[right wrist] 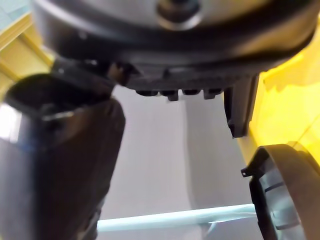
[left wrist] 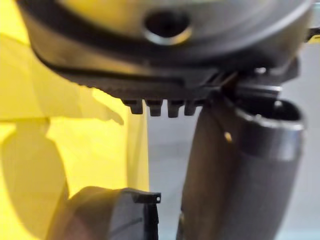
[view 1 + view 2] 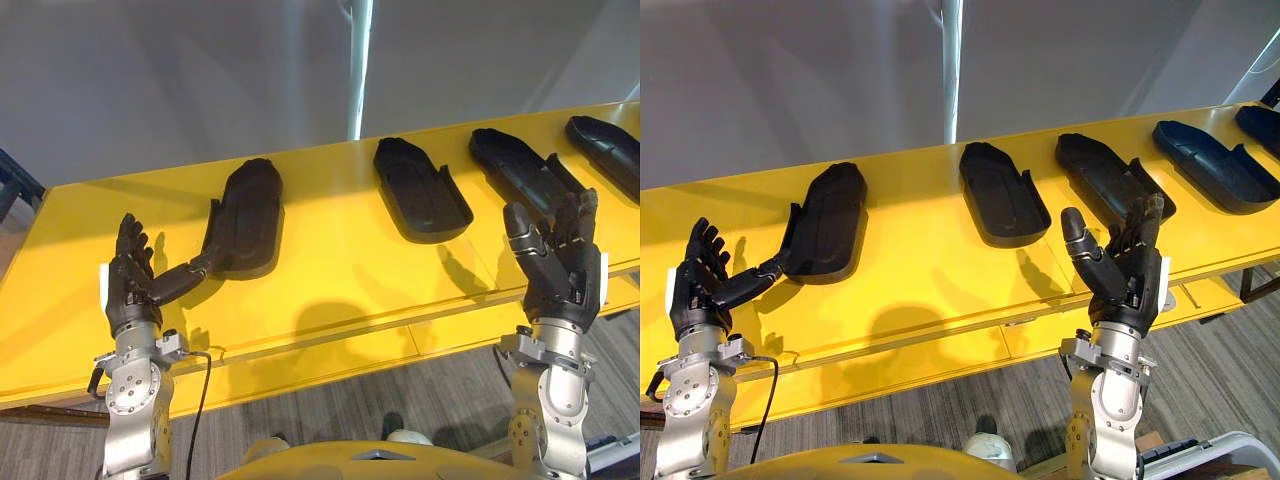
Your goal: Walk over and take three plastic housings, then place them on the shelf
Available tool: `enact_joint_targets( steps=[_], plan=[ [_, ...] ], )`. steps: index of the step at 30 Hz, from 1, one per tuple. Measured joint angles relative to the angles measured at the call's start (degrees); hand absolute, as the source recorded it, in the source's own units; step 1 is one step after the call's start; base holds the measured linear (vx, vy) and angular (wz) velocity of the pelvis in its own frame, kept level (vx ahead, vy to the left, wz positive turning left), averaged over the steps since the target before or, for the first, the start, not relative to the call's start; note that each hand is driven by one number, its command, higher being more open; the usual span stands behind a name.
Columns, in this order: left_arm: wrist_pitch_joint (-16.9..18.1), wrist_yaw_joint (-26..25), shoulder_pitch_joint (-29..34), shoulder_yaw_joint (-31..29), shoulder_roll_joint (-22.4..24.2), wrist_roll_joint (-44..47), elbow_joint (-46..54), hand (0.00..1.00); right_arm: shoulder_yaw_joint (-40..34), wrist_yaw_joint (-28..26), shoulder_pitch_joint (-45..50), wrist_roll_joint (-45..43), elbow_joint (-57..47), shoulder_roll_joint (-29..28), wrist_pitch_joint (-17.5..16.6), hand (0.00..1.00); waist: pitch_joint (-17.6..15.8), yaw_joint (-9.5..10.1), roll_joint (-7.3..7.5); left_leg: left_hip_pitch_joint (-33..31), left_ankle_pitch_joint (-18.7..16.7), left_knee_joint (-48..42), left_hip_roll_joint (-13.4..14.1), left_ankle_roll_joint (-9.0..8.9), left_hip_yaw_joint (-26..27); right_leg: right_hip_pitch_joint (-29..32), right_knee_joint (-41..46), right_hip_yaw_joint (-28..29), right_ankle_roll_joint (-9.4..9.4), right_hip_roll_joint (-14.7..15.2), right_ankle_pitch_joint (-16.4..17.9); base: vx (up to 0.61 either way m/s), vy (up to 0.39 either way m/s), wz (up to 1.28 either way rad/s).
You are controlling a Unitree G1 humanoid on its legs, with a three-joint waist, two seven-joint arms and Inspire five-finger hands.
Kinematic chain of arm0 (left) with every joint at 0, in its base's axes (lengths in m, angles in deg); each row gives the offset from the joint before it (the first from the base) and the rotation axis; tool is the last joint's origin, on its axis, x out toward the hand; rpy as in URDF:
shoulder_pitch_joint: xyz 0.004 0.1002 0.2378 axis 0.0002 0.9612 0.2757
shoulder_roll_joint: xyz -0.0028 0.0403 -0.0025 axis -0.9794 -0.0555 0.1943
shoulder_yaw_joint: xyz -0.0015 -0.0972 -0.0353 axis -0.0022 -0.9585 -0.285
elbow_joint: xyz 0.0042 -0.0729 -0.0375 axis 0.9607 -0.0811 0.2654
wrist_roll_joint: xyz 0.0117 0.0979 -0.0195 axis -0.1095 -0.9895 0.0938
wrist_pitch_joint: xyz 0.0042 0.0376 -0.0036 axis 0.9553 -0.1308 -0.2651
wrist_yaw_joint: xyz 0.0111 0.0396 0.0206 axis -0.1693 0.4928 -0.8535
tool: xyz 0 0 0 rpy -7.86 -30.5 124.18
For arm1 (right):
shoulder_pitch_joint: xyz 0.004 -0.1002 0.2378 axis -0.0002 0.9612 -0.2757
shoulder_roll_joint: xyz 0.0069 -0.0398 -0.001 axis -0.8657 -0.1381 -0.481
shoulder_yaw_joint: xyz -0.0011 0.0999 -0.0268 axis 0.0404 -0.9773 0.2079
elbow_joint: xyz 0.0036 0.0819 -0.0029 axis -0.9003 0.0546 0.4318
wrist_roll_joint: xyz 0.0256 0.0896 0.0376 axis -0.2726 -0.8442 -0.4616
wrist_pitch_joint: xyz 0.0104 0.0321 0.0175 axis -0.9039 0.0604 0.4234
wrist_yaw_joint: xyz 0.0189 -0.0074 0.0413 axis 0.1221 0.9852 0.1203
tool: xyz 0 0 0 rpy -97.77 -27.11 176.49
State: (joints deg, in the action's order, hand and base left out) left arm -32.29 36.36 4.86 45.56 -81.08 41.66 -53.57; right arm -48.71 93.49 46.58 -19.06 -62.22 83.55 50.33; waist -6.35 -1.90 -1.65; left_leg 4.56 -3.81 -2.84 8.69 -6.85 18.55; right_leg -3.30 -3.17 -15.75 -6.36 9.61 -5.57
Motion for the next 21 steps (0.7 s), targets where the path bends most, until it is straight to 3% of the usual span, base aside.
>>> enact_joint_targets(
  steps=[5,9,21],
  plan=[
    [-4.7,12.2,2.8,2.4,0.1,7.6,0.7,1.0,0.0,0.2,0.0,0.0,0.0,0.0,0.0,1.0,0.0,0.09,0.01,-0.1,0.3,0.1,-0.1,0.28,0.0,-0.1,0.0,-0.6,-0.02,0.2,0.0,0.01,0.011,0.04],
    [-6.4,16.1,4.0,3.1,-0.5,11.2,2.7,1.0,0.0,0.1,-0.1,0.0,0.0,0.0,0.0,1.0,0.1,0.11,-0.08,-0.1,0.3,0.2,-0.2,0.29,0.0,-0.1,0.0,-0.7,-0.03,0.3,0.0,0.0,0.0,0.0],
    [-8.2,20.9,4.4,6.2,-2.1,16.6,2.7,1.0,0.2,1.3,-0.1,0.1,0.0,2.3,0.0,1.0,1.3,0.07,-0.34,-0.1,0.7,0.7,-0.2,0.33,-0.1,-0.1,0.0,-1.1,-0.04,0.3,0.0,0.0,0.0,0.0]
  ],
)
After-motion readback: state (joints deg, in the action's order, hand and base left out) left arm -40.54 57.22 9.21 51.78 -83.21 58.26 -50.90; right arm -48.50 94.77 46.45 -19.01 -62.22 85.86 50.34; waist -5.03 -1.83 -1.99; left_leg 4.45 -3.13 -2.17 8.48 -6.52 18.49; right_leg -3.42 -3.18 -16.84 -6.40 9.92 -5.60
